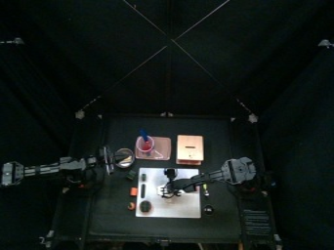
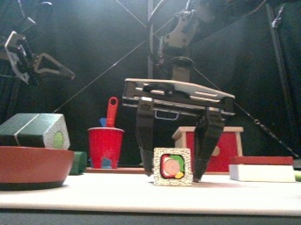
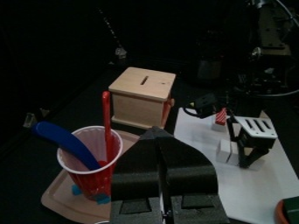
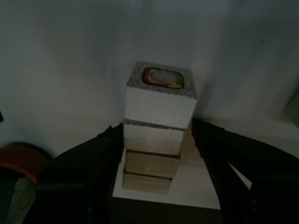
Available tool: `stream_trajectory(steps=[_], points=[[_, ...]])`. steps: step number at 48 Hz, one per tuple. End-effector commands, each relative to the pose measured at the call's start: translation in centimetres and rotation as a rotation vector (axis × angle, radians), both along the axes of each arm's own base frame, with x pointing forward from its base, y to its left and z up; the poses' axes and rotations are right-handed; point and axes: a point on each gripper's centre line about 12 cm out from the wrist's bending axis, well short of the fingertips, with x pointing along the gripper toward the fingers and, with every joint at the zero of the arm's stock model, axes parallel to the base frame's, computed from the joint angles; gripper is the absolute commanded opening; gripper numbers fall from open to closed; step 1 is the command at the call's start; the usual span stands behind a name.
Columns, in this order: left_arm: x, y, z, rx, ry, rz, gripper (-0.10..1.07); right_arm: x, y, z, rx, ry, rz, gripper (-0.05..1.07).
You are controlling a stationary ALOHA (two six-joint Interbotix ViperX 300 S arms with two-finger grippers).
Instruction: Put the white sushi roll onto the cutting board
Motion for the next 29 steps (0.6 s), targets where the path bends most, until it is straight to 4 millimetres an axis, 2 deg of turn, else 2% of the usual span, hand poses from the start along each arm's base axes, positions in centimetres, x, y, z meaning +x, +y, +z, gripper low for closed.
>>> stream_trajectory(steps=[1,6,15,24,29], points=[[0.2,0.1,0.6,0.006,-0.021,0.002,0.0,0.2,-0.1,4.1,-0.01,-0.09,0.014,0.94],[0.2,0.1,0.6,0.006,-0.021,0.004,0.0,-0.7,-0.7,5.5,-0.05,-0.086,0.032,0.94],[0.3,0.0,1.0,0.004,-0.031,-0.005,0.0,-2.8,-1.7,9.8,-0.127,-0.16,0.083,0.94],[0.4,-0.1,1.2,0.005,-0.037,-0.008,0.0,-6.9,-3.2,12.4,-0.248,-0.232,0.172,0.94],[0.4,-0.1,1.3,0.009,-0.039,-0.008,0.0,-9.5,-4.0,13.4,-0.306,-0.352,0.229,0.93]])
